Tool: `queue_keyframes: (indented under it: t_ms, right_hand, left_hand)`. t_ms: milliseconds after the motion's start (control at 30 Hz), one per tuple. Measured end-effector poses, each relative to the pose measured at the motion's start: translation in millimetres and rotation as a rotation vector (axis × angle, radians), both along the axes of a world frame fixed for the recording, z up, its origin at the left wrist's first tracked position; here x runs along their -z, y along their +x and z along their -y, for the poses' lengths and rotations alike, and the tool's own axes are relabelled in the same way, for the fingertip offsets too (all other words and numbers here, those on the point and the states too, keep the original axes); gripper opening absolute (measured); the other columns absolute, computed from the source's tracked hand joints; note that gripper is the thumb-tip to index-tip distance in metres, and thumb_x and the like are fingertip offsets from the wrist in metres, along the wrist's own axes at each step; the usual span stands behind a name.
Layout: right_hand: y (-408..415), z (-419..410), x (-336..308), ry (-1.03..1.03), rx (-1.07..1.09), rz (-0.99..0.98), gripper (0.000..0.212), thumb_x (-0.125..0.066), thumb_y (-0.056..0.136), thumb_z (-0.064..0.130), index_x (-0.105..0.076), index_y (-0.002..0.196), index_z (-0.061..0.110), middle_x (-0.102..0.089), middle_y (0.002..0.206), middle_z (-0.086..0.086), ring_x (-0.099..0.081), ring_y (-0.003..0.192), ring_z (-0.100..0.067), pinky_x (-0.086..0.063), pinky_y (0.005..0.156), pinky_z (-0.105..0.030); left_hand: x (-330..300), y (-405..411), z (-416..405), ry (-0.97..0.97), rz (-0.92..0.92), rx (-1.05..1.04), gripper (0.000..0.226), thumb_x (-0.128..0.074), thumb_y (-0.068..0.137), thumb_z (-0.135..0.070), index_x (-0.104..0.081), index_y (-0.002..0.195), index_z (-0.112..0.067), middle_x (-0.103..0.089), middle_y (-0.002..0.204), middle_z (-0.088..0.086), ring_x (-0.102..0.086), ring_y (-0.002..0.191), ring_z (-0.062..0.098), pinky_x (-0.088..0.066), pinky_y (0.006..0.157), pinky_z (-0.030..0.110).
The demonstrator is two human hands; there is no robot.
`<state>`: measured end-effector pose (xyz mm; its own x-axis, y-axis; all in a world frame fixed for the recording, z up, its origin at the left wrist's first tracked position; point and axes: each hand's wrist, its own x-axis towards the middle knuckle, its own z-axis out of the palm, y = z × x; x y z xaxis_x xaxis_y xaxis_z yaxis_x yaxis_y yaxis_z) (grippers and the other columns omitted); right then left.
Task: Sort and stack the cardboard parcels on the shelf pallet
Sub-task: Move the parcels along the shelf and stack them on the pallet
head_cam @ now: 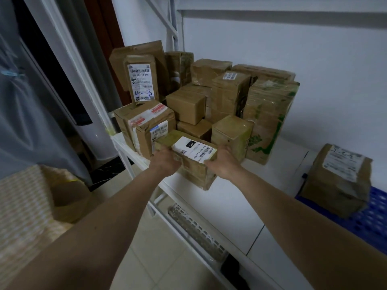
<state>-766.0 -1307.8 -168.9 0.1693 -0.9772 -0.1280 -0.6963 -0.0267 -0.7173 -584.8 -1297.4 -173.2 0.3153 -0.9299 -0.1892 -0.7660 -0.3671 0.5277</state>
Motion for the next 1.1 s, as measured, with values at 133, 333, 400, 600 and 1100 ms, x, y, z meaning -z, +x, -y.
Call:
queue_keyframes:
  t_ms: [133,333,400,600,1100]
  right_hand:
    - [8.4,4.1,0.8,0.003,0.006,-0.044,0.053,-0.065,0.088,0.028,-0.046,0.132,0.005,-0.040,0.129,-0.012,-0.042,0.123,-0.027,-0.040,0.103,-0.034]
    - [13.6,12.5,-4.8,0.102,-0.007,-0.161,0.045,-0.057,0.090,0.046,-0.061,0.103,0.003,-0.059,0.109,-0.008,-0.056,0.102,-0.026,-0.049,0.091,-0.039]
    - [16.8,13.0,-2.3,0.108,0.002,-0.148,0.042,-0.054,0.091,0.046,-0.065,0.096,0.006,-0.067,0.104,-0.007,-0.061,0.087,-0.020,-0.052,0.079,-0.033]
    - [26.4,4.6,8.1,0.313,0.061,0.095,0.037,-0.059,0.092,0.034,-0.059,0.120,0.010,-0.066,0.114,-0.004,-0.063,0.099,-0.023,-0.052,0.083,-0.032]
    - [-3.0,-32.6,-102.2,0.088,0.003,0.075,0.034,-0.069,0.086,0.025,-0.064,0.110,0.002,-0.065,0.103,-0.009,-0.062,0.092,-0.021,-0.053,0.073,-0.029]
  left_hand:
    - [5.2,0.7,3.2,0.041,-0.137,0.032,0.061,-0.067,0.085,-0.024,-0.040,0.137,-0.009,-0.055,0.129,0.012,-0.055,0.115,0.029,-0.048,0.090,0.032]
    - [8.2,-2.0,-1.5,0.024,-0.292,-0.007,0.034,-0.043,0.097,-0.020,-0.052,0.124,-0.002,-0.058,0.122,0.020,-0.057,0.102,0.033,-0.052,0.083,0.034]
    - [4.5,0.1,-5.2,0.061,-0.387,-0.107,0.035,-0.037,0.099,-0.025,-0.049,0.124,-0.003,-0.055,0.123,0.021,-0.056,0.095,0.033,-0.056,0.077,0.043]
    - [-3.7,-8.5,-23.6,0.213,-0.762,-0.165,0.052,-0.053,0.092,-0.049,-0.048,0.131,-0.015,-0.057,0.123,0.006,-0.062,0.104,0.034,-0.058,0.073,0.043]
    - [-114.5,-19.2,-53.2,0.112,-0.512,0.211,0.032,-0.056,0.096,-0.019,-0.053,0.125,-0.009,-0.061,0.091,0.006,-0.063,0.067,0.020,-0.058,0.060,0.031]
